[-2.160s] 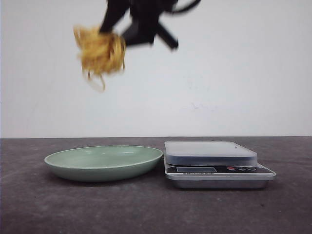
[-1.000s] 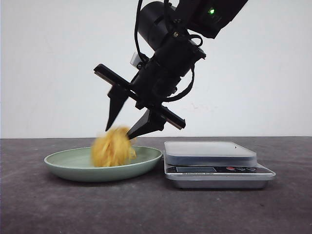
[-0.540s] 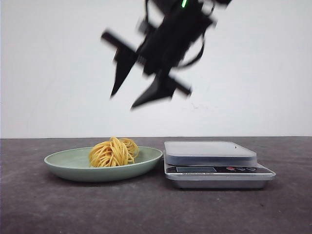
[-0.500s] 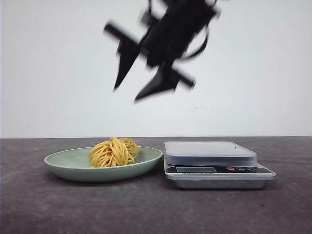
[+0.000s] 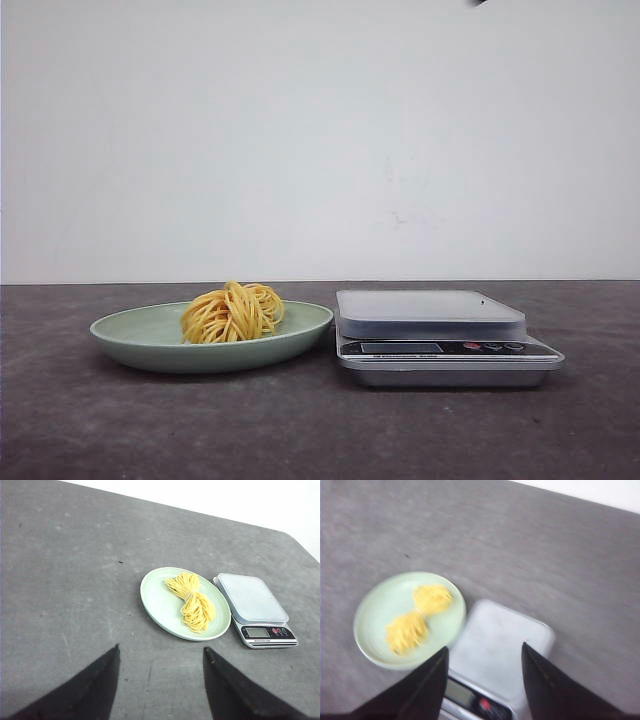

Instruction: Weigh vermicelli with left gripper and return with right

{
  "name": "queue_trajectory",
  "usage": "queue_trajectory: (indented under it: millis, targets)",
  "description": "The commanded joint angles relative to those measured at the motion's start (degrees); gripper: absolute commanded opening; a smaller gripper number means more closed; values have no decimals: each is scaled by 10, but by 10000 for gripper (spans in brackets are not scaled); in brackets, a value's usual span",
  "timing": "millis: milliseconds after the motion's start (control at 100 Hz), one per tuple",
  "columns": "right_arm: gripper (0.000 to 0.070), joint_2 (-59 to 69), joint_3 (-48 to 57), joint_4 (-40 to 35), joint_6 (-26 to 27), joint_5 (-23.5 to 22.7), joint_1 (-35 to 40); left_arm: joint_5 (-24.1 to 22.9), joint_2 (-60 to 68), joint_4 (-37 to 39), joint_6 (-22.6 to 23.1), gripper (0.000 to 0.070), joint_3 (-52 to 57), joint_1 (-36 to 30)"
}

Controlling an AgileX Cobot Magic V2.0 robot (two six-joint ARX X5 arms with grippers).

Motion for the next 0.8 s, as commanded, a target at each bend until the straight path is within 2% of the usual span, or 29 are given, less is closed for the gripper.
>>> queue_trajectory:
  millis: [0,200,340,450,610,790]
  targets:
    - [284,-38,12,-23,-15,14,6,-4,-1,13,4,299,5,-2]
    - [286,-167,12,-95,0,37,12,-20,-1,42,14,299,5,-2]
    - [354,-241,11,-161,25,62,17,-32,-1,56,17,299,5,-2]
    - [355,-287,7,-201,32,75,17,-32,-1,66,17,299,4,-2]
    - [355,-342,-13,-198,38,102,15,-44,0,73,20,299,-4,-2]
    - [355,-385,-70,-167,38,104,15,-44,5,87,16,299,-26,-2]
